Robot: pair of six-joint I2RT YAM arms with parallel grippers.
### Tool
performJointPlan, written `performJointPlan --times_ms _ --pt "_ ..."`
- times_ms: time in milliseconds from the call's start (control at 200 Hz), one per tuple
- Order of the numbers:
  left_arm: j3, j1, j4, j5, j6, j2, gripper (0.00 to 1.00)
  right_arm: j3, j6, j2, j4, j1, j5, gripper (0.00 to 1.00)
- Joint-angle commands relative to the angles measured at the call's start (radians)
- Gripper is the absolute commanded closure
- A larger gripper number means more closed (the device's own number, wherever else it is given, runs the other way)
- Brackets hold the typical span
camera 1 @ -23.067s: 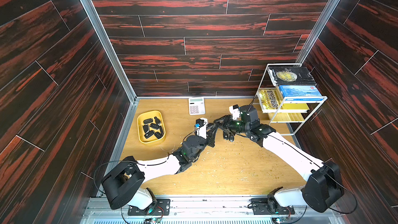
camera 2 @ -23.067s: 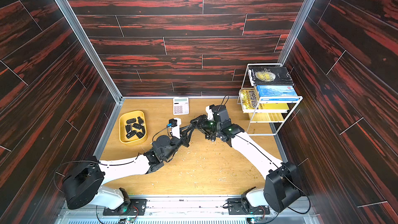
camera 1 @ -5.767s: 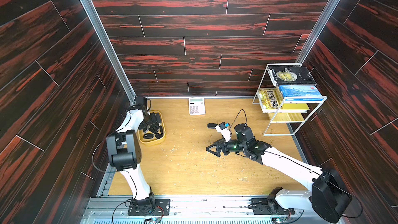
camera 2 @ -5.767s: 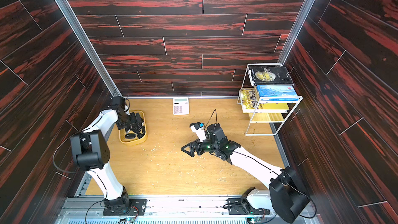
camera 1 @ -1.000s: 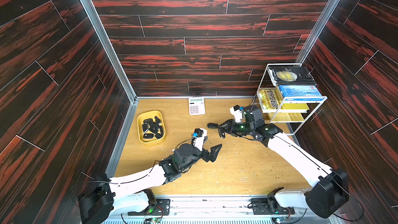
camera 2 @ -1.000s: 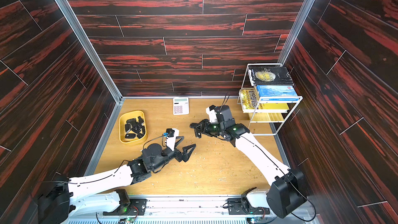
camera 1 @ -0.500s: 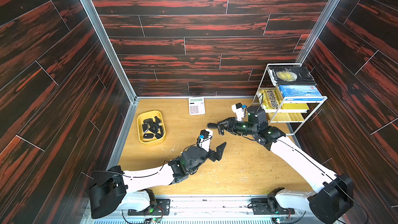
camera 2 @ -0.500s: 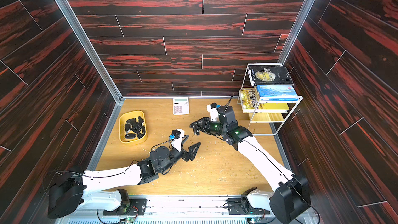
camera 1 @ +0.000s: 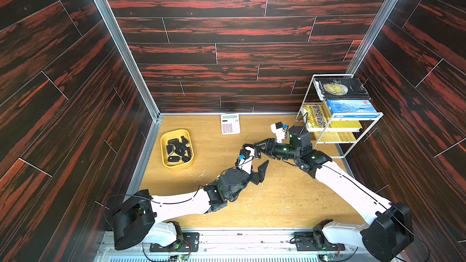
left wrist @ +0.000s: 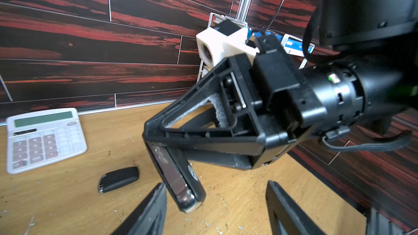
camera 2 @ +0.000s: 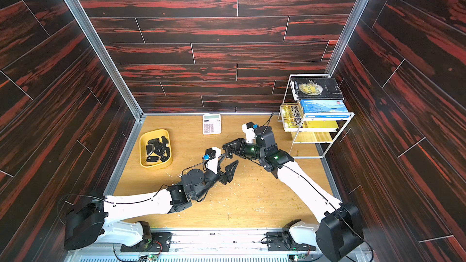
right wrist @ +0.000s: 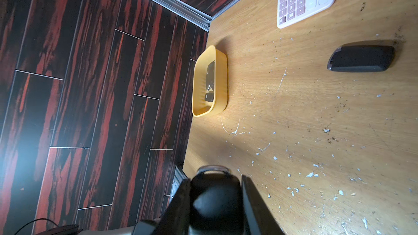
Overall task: Place the car key into the storage box
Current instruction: Pick up the car key from the center of the board.
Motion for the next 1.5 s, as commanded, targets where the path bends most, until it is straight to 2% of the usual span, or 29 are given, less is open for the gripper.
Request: performJointPlan --times_ms 0,150,301,456,626,892,1268,1373,1498 --pt "-0.011 -0.004 -0.045 -0.038 0.048 0.005 0.26 0.017 0.006 0.011 0.023 0.005 -0.018 0.70" --pt "-0.051 -0.004 -0.022 -0.055 0.026 -0.011 0.26 0.023 0.007 0.017 0.033 0.005 -0.021 0.70" --pt "-0.105 -0.004 0.106 -0.098 0.000 -0.020 0.25 0.003 0.017 0.006 0.064 0.006 -0.022 0.70" --pt "-0.110 -0.004 0.189 -0.081 -0.029 0.002 0.25 -0.035 0.046 -0.004 0.128 0.008 -0.044 0.70" --pt "-0.120 -0.004 0.325 -0.111 -0.062 0.037 0.29 -0.059 0.057 -0.015 0.145 0.011 -0.036 0.70" --pt "-0.106 -0.004 0.342 -0.135 -0.073 0.072 0.37 -0.115 0.112 -0.050 0.243 0.012 -0.051 0.70" --pt "-0.101 -0.004 0.387 -0.136 -0.086 0.107 0.45 -0.106 0.110 -0.038 0.247 0.023 -0.056 0.69" --pt "-0.098 -0.004 0.387 -0.136 -0.086 0.105 0.54 -0.111 0.107 -0.037 0.248 0.026 -0.053 0.69" --pt "-0.090 -0.004 0.382 -0.129 -0.083 0.108 0.56 -0.114 0.107 -0.034 0.251 0.029 -0.050 0.69"
